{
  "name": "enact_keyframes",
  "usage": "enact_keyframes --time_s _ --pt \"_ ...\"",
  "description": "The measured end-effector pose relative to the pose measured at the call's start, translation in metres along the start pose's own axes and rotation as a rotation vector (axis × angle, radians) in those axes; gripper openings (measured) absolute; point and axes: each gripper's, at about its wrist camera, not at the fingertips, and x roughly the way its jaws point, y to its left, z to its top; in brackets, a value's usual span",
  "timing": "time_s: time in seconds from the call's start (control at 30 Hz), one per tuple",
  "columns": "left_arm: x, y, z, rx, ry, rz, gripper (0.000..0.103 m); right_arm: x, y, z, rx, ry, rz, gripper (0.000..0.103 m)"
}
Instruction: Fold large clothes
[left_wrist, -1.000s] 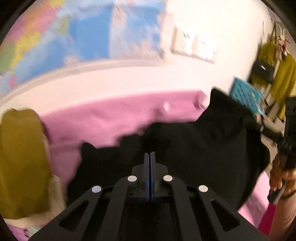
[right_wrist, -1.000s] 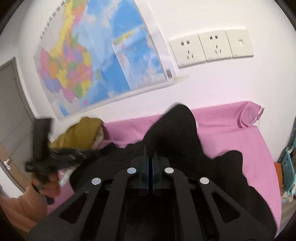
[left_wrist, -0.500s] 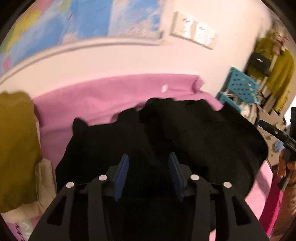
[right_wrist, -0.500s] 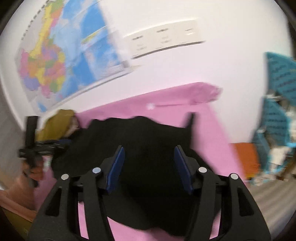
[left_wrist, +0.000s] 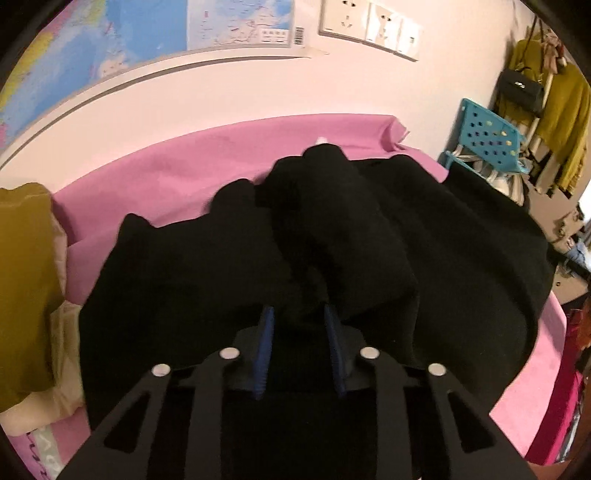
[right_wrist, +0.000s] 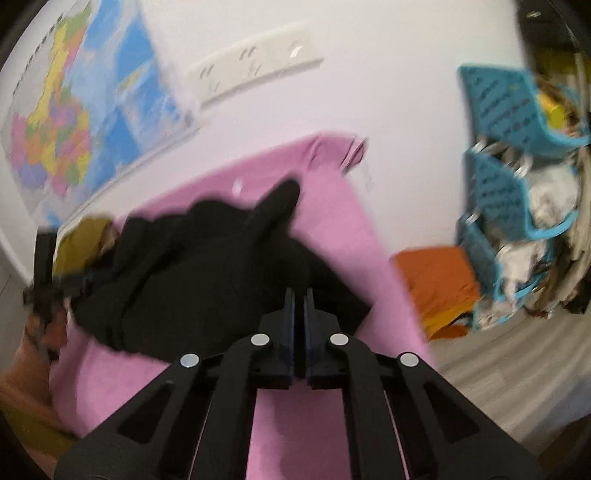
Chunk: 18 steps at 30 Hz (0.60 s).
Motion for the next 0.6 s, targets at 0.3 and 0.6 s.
enact_keyframes --time_s 0.3,0.6 --pt "-0.006 0.014 -0.005 -0.043 -0.016 0.061 0.025 0.04 -0.01 -0.006 0.045 0.14 -0.109 0.007" --pt "-0.042 -0.002 -0.007 0.011 -0.103 -0.03 0.058 0.002 0.072 0.023 -0.143 -0.048 0.053 0.043"
